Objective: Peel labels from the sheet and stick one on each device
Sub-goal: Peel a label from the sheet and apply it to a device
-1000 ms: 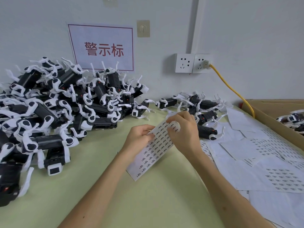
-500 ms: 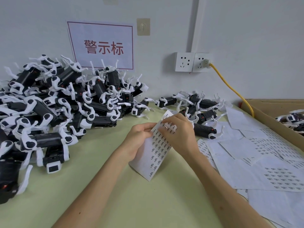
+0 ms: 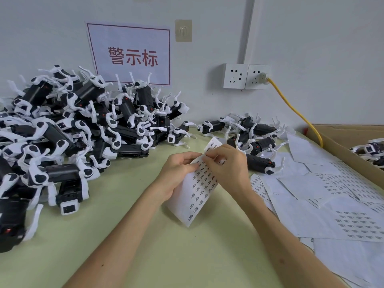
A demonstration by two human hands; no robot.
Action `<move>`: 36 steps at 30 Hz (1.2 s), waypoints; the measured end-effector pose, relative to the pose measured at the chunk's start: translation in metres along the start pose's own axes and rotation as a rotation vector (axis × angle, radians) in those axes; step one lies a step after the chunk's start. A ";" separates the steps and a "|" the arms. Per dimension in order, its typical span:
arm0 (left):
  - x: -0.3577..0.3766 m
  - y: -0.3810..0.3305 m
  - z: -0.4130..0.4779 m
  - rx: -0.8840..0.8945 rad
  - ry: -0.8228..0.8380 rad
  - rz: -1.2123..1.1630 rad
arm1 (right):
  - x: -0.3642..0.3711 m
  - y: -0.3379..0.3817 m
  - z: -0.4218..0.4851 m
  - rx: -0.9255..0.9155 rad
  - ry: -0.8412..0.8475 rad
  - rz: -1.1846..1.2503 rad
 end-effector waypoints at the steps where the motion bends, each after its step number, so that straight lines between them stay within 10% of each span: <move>1: 0.000 0.000 0.000 0.004 0.001 0.001 | 0.000 0.000 0.000 -0.001 -0.003 0.003; 36: -0.001 -0.001 -0.002 0.012 -0.022 0.041 | -0.004 0.001 0.001 0.023 0.071 0.017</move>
Point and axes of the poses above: each hand's wrist, its own z-axis towards the middle knuckle, its own x-axis out of the palm, y = z × x, the point moved 1 cm from there along z, towards the middle knuckle, and after that the axes turned 10 degrees about z, right-handed, at the moved point
